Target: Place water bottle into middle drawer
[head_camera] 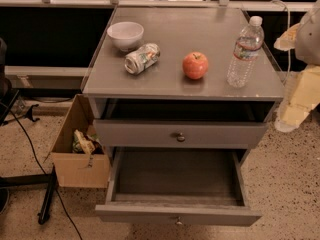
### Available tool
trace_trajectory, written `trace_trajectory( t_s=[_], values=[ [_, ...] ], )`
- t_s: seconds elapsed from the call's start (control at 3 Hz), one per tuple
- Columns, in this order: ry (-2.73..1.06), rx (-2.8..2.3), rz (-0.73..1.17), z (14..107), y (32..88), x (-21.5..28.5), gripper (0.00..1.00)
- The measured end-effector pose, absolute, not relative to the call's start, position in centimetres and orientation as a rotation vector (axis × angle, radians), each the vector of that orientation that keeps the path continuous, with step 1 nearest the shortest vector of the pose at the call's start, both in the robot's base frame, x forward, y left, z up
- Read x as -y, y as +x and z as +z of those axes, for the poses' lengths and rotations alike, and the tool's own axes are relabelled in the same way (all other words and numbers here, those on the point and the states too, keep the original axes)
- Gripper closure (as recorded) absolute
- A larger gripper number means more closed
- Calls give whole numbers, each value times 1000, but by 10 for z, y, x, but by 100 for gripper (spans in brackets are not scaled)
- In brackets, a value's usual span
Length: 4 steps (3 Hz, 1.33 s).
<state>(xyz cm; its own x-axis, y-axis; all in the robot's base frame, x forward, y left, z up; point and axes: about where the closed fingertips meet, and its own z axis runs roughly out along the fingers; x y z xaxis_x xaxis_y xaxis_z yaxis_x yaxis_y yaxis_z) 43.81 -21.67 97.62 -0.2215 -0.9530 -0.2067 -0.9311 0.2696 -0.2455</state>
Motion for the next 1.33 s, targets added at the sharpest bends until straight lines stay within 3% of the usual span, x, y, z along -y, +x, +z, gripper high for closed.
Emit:
trace_trajectory(
  t_s=[0.67, 1.33],
  values=[
    [-1672, -2235, -85, 973, 450, 222, 0],
    [-1544, -2250, -1, 942, 498, 236, 0]
  ],
)
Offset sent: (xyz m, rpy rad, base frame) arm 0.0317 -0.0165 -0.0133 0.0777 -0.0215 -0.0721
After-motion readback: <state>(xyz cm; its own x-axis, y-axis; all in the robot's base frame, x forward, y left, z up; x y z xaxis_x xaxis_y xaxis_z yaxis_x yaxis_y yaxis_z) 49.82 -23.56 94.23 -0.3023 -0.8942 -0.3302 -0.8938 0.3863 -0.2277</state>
